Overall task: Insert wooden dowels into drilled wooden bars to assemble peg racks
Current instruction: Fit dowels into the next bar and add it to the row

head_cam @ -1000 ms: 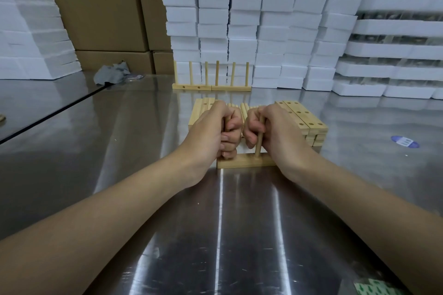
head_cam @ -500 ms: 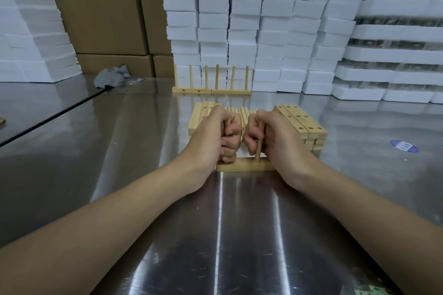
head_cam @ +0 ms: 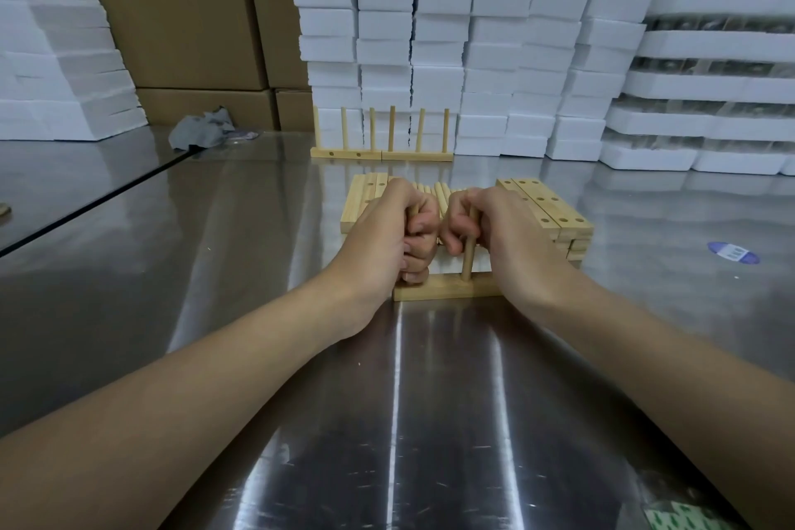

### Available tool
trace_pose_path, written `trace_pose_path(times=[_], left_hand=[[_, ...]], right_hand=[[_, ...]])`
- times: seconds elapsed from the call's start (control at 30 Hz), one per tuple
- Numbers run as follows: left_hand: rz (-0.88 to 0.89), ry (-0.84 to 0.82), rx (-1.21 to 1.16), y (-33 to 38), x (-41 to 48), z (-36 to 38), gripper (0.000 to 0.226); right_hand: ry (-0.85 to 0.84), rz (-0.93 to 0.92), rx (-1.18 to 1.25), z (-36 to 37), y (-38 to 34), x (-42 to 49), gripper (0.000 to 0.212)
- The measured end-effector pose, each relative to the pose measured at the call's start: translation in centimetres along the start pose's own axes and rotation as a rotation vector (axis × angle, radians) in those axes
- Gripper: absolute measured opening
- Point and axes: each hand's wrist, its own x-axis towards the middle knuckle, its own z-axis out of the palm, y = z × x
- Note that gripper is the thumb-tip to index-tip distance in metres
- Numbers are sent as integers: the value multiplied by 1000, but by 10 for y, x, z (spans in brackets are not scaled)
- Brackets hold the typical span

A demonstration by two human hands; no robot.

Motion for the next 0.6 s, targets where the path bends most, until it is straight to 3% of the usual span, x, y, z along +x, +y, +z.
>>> trace_pose_path(times=[0.33, 0.5, 0.6], left_hand=[[-15, 6, -6, 2, 0, 1, 32], [-11, -13, -14, 4, -1, 1, 34], [-1, -5, -9, 4, 1, -7, 34]], right_hand=[[38, -57, -79, 4, -8, -8, 34], [5, -54, -94, -6, -6, -19, 48], [203, 8, 100, -20, -10, -10, 55]])
